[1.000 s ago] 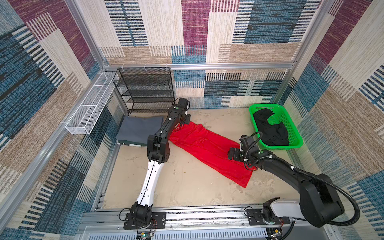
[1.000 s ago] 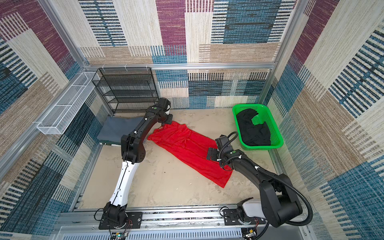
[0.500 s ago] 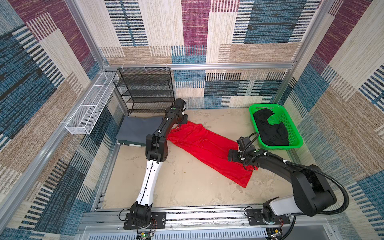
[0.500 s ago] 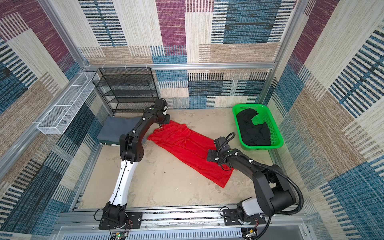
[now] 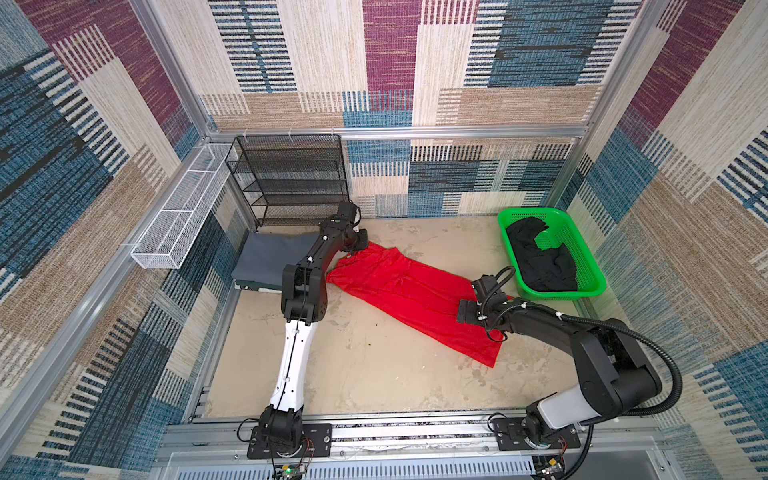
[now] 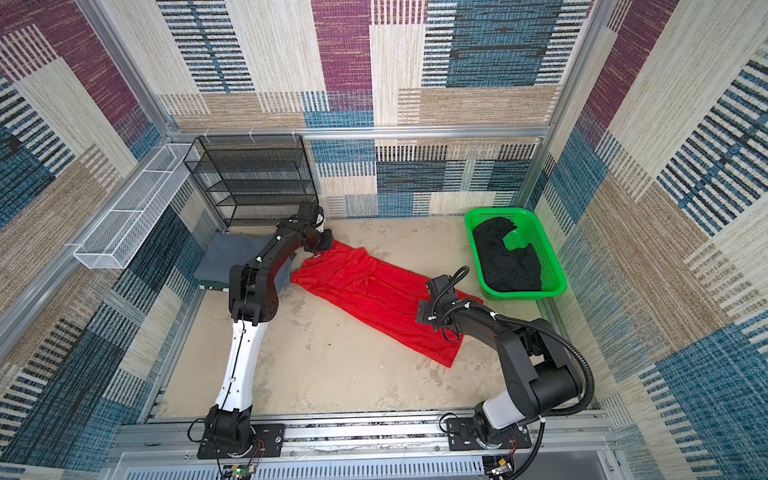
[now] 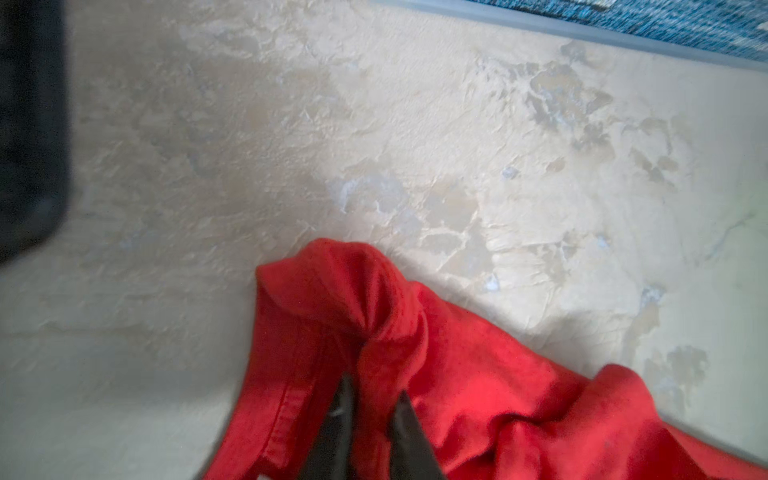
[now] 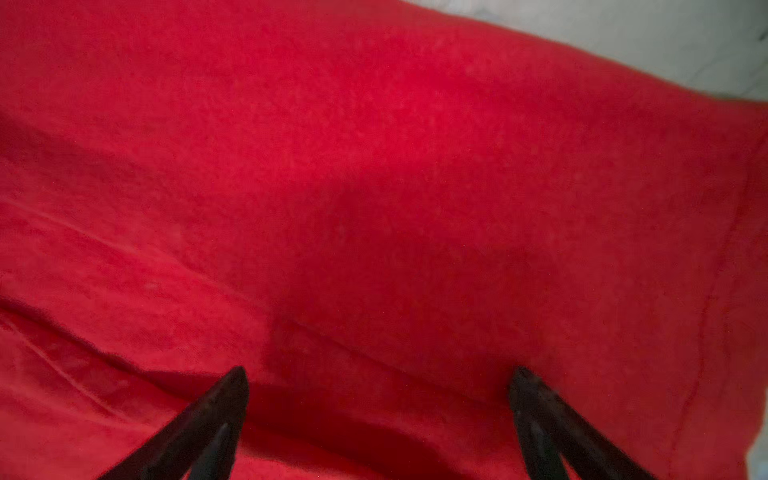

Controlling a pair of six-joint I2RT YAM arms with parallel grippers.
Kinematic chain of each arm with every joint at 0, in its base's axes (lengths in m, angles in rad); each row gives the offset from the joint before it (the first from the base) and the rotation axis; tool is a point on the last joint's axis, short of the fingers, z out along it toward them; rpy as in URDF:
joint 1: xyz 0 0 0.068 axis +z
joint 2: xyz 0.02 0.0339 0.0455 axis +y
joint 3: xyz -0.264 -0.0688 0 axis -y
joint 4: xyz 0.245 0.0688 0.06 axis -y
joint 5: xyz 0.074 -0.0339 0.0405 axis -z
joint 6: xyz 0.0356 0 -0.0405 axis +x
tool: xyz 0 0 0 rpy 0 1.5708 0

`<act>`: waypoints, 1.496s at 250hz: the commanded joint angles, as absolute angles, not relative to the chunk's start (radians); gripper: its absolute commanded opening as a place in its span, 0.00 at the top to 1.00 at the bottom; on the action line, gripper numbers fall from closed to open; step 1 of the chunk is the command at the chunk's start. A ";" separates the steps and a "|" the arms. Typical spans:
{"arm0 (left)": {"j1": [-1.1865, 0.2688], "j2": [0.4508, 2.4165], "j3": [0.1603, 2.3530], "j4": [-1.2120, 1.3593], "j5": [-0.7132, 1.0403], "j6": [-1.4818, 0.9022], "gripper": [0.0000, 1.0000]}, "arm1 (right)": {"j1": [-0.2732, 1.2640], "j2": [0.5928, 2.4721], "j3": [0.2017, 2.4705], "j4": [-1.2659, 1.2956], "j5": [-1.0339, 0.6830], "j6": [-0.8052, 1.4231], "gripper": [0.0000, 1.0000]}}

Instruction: Fold and stack the t-shirts

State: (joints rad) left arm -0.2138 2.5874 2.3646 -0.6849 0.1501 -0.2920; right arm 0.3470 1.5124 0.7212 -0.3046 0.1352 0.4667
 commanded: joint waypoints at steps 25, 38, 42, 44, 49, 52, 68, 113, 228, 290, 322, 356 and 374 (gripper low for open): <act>-0.202 2.552 2.339 -0.674 0.139 -0.351 0.47 | 0.344 1.493 0.699 -0.348 0.097 0.485 0.02; -0.202 2.534 2.311 -0.662 0.139 -0.354 0.43 | 0.345 1.481 0.699 -0.351 0.092 0.486 0.02; -0.202 2.528 2.301 -0.658 0.142 -0.355 0.42 | 0.345 1.478 0.700 -0.353 0.089 0.487 0.01; -0.202 2.524 2.295 -0.657 0.143 -0.356 0.41 | 0.345 1.476 0.700 -0.354 0.089 0.487 0.02; -0.202 2.514 2.282 -0.651 0.145 -0.359 0.39 | 0.345 1.471 0.703 -0.358 0.089 0.488 0.02; -0.202 2.509 2.274 -0.649 0.146 -0.360 0.37 | 0.345 1.467 0.705 -0.359 0.089 0.489 0.01; -0.204 2.475 2.222 -0.628 0.152 -0.365 0.25 | 0.345 1.444 0.717 -0.363 0.080 0.488 0.01; -0.209 2.373 2.060 -0.542 0.178 -0.377 0.02 | 0.345 1.394 0.758 -0.364 0.054 0.471 0.02; -0.274 2.279 1.870 -0.482 0.249 -0.382 0.02 | 0.342 1.479 0.872 -0.357 0.093 0.422 0.02; -0.340 2.123 1.725 -0.470 0.065 -0.311 0.02 | 0.330 1.587 0.964 -0.364 0.167 0.364 0.02; -0.374 2.083 1.711 -0.510 -0.056 -0.256 0.02 | 0.326 1.634 0.993 -0.359 0.174 0.347 0.02; -0.411 2.063 1.666 -0.492 -0.068 -0.230 0.02 | 0.322 1.671 0.991 -0.345 0.179 0.339 0.01; -0.427 2.079 1.651 -0.480 -0.032 -0.237 0.02 | 0.319 1.684 0.982 -0.335 0.178 0.336 0.01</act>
State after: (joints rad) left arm -0.4061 2.0720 1.6764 -0.4862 -0.0235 -0.2790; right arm 0.3214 1.6661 0.9878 -0.3645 0.1600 0.3531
